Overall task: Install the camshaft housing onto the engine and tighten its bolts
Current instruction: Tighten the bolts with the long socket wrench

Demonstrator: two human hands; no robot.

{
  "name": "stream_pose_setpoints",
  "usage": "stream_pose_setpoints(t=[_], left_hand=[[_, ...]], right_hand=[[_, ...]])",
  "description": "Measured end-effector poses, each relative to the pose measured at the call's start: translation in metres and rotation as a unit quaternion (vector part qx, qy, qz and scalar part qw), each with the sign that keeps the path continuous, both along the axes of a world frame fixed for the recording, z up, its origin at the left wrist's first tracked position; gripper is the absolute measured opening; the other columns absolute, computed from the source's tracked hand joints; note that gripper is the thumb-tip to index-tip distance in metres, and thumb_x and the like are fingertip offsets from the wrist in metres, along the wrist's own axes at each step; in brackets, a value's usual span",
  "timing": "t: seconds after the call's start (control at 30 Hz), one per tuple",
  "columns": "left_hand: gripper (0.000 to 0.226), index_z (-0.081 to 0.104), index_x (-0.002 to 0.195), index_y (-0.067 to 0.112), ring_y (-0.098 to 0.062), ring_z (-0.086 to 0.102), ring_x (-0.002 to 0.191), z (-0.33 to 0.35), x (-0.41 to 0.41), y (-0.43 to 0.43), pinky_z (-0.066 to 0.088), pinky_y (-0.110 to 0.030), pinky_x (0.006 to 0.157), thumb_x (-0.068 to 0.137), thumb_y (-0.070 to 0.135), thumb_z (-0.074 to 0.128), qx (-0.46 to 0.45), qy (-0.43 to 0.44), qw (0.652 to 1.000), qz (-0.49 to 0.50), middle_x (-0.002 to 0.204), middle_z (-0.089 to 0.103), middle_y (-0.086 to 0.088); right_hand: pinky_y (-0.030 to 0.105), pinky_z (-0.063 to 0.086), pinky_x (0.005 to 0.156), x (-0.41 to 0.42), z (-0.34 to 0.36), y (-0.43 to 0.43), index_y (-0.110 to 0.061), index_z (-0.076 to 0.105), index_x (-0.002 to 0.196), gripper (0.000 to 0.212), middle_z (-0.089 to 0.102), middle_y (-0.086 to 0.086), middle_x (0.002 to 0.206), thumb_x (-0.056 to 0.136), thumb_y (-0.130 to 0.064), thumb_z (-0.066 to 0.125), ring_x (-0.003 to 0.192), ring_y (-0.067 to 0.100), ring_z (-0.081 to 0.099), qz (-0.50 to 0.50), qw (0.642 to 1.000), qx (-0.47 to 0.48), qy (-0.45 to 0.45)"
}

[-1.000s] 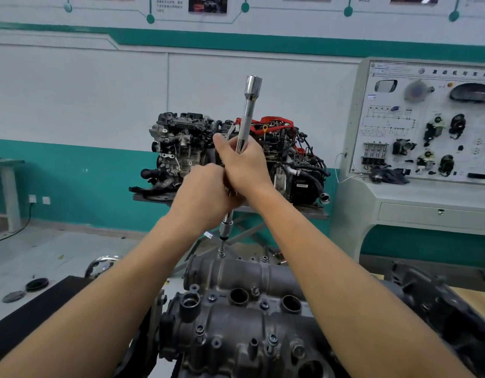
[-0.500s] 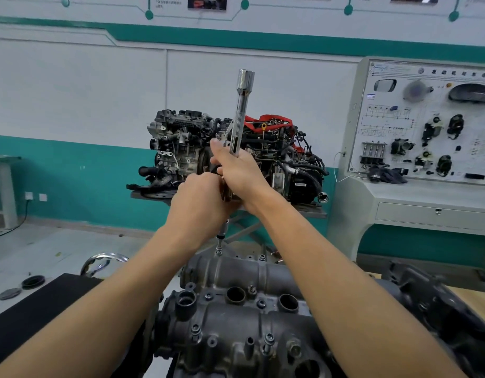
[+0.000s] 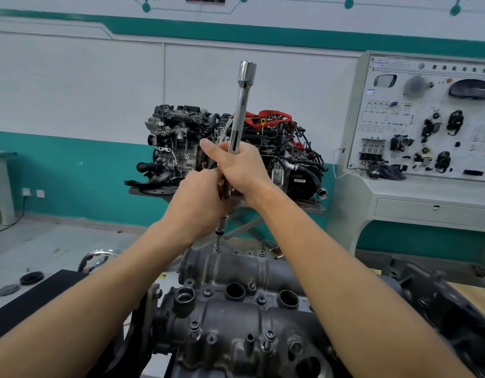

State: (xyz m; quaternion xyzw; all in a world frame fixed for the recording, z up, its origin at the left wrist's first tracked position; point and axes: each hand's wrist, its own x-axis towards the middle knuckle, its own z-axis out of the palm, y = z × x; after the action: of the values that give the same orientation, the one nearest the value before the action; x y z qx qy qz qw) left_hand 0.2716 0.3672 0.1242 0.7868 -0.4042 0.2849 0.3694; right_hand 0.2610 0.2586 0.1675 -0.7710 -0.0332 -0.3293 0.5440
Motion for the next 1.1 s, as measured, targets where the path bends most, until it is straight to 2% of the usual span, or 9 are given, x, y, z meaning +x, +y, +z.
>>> stream_pose_setpoints(t=[0.1,0.2,0.27,0.4,0.53,0.67,0.87,1.0,1.1], left_hand=[[0.021,0.058,0.087,0.023,-0.024,0.064,0.074,0.012,0.005,0.006,0.054,-0.034,0.063,0.079,0.008,0.069,0.069,0.107,0.990,-0.067,0.079,0.067,0.000],[0.043,0.056,0.112,0.019,-0.022,0.066,0.081,0.017,0.004,0.012,0.057,-0.041,0.074,0.071,0.013,0.069,0.074,0.208,0.964,-0.151,0.094,0.068,-0.003],[0.050,0.056,0.116,0.022,-0.005,0.068,0.080,0.011,0.005,0.009,0.058,-0.026,0.073,0.073,0.025,0.082,0.028,0.151,0.980,-0.126,0.094,0.071,0.007],[0.029,0.056,0.077,0.032,0.003,0.061,0.060,0.006,0.006,0.004,0.043,-0.009,0.052,0.080,0.014,0.078,0.017,0.047,0.998,-0.041,0.065,0.064,0.012],[0.027,0.063,0.100,0.021,-0.011,0.071,0.075,0.013,0.007,0.011,0.058,-0.026,0.069,0.079,0.008,0.073,0.034,0.188,0.962,-0.194,0.083,0.074,0.003],[0.019,0.071,0.088,0.018,-0.011,0.066,0.061,0.005,0.007,0.005,0.059,-0.034,0.068,0.076,0.019,0.086,-0.052,0.106,0.987,-0.106,0.071,0.073,0.002],[0.031,0.068,0.118,0.016,-0.016,0.072,0.106,0.010,0.017,0.024,0.055,-0.026,0.096,0.090,0.001,0.068,0.005,0.255,0.923,-0.289,0.110,0.077,-0.001],[0.033,0.074,0.100,0.015,-0.027,0.075,0.083,0.006,0.014,0.015,0.062,-0.041,0.081,0.073,0.026,0.087,-0.082,0.194,0.964,-0.165,0.087,0.078,-0.008],[0.015,0.073,0.096,0.014,-0.028,0.075,0.080,0.005,0.014,0.011,0.060,-0.048,0.081,0.083,0.013,0.081,-0.072,0.167,0.972,-0.150,0.083,0.078,-0.008]], right_hand=[[0.022,0.043,0.060,0.002,-0.001,-0.002,-0.014,0.058,0.083,0.044,0.047,-0.001,0.071,0.078,-0.051,0.080,0.060,0.008,0.048,-0.003,1.000,-0.003,-0.014],[0.022,0.045,0.058,0.005,-0.002,0.000,-0.011,0.060,0.085,0.046,0.050,-0.006,0.067,0.076,-0.051,0.081,0.056,0.005,0.050,0.000,1.000,-0.009,-0.017],[0.024,0.049,0.061,0.006,-0.002,0.000,-0.008,0.063,0.090,0.049,0.054,-0.004,0.070,0.076,-0.051,0.082,0.060,0.006,0.055,-0.002,1.000,-0.010,-0.019],[0.025,0.049,0.062,0.005,0.000,-0.003,-0.010,0.061,0.084,0.047,0.054,-0.004,0.070,0.075,-0.052,0.082,0.060,0.006,0.054,0.004,1.000,-0.007,-0.018],[0.023,0.045,0.060,0.005,0.001,-0.007,-0.013,0.059,0.086,0.047,0.050,-0.009,0.069,0.075,-0.053,0.082,0.061,0.007,0.054,0.014,1.000,0.012,-0.019],[0.024,0.045,0.064,0.005,0.003,-0.009,-0.011,0.061,0.097,0.053,0.053,-0.008,0.074,0.076,-0.055,0.080,0.067,0.008,0.055,0.027,1.000,0.008,-0.003],[0.019,0.045,0.063,0.001,0.011,-0.007,-0.018,0.063,0.080,0.039,0.058,-0.019,0.058,0.077,-0.054,0.079,0.053,-0.006,0.057,0.020,1.000,-0.019,-0.007],[0.022,0.050,0.068,-0.002,0.014,-0.006,-0.001,0.069,0.097,0.051,0.064,-0.003,0.079,0.082,-0.048,0.077,0.065,0.002,0.058,0.036,0.999,-0.009,-0.013],[0.027,0.053,0.077,-0.005,0.015,-0.005,-0.001,0.068,0.098,0.048,0.060,0.006,0.088,0.082,-0.045,0.078,0.076,0.013,0.057,0.054,0.998,0.005,-0.023]])
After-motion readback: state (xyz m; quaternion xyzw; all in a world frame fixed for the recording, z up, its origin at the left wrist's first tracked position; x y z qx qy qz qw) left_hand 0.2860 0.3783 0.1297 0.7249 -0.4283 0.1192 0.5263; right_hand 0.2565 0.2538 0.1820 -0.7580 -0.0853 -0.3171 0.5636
